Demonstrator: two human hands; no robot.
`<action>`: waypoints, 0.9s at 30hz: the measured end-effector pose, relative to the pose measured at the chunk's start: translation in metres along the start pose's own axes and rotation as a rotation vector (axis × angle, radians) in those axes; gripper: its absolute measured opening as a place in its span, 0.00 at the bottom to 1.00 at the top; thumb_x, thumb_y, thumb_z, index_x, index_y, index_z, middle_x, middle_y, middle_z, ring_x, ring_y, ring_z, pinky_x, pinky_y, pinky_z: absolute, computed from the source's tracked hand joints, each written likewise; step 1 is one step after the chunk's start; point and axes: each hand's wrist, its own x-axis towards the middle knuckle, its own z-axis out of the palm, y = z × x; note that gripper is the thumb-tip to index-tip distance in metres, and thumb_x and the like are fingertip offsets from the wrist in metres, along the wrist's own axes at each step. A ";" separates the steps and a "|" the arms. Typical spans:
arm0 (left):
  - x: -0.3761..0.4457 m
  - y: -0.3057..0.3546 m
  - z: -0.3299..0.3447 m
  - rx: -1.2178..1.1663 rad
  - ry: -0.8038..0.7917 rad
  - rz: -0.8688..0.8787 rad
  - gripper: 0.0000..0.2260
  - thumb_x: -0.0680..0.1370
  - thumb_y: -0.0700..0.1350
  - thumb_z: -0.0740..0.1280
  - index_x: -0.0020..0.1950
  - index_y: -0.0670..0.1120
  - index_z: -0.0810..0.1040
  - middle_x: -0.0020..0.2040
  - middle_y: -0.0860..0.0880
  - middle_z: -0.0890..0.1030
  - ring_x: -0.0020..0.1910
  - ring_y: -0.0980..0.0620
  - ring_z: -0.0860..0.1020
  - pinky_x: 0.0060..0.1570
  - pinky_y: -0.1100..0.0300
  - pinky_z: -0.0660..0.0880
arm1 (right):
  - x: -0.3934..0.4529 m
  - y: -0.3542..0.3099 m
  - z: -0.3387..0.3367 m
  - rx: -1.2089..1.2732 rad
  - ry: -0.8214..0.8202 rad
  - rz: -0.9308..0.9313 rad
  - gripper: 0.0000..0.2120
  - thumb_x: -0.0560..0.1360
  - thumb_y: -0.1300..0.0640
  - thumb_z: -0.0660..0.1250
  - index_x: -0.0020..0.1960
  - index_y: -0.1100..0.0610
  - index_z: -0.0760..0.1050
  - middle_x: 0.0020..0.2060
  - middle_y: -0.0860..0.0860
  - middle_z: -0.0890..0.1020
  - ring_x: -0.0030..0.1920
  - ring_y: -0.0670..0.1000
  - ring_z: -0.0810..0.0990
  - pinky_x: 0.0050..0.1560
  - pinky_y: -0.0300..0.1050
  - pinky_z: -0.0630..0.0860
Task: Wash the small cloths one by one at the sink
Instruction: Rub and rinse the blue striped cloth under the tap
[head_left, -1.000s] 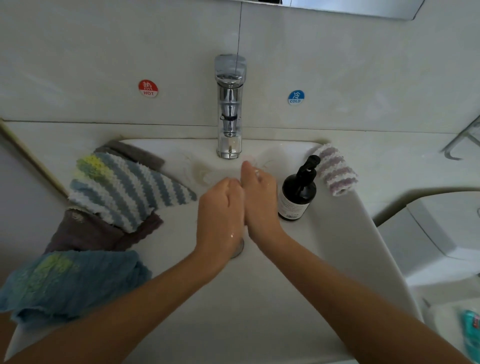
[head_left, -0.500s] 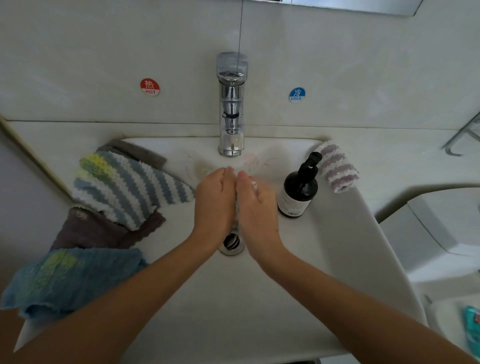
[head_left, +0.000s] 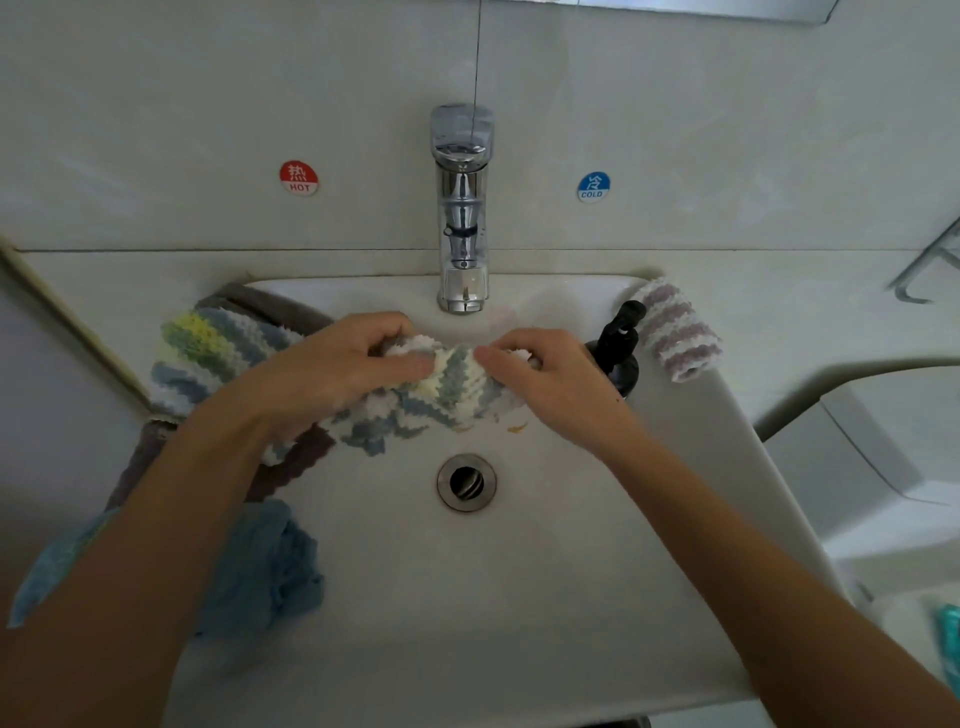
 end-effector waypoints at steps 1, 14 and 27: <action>-0.001 0.000 -0.003 0.007 -0.033 0.004 0.04 0.76 0.46 0.69 0.46 0.47 0.79 0.35 0.53 0.81 0.35 0.58 0.79 0.37 0.67 0.74 | 0.000 -0.001 -0.003 -0.018 -0.057 -0.016 0.15 0.79 0.45 0.65 0.45 0.55 0.81 0.36 0.58 0.82 0.21 0.42 0.66 0.25 0.32 0.62; 0.002 -0.005 0.004 0.389 -0.133 0.009 0.05 0.78 0.50 0.67 0.45 0.59 0.72 0.43 0.58 0.76 0.40 0.62 0.74 0.34 0.73 0.66 | 0.000 0.001 -0.012 0.162 -0.249 0.112 0.07 0.77 0.64 0.67 0.44 0.59 0.70 0.38 0.52 0.75 0.39 0.47 0.79 0.44 0.49 0.83; 0.000 0.003 0.015 0.043 -0.059 -0.063 0.15 0.77 0.62 0.57 0.54 0.54 0.74 0.49 0.54 0.79 0.49 0.57 0.78 0.48 0.61 0.73 | -0.002 -0.002 -0.014 0.283 -0.248 0.180 0.09 0.76 0.53 0.69 0.47 0.53 0.69 0.37 0.48 0.75 0.33 0.45 0.71 0.32 0.35 0.66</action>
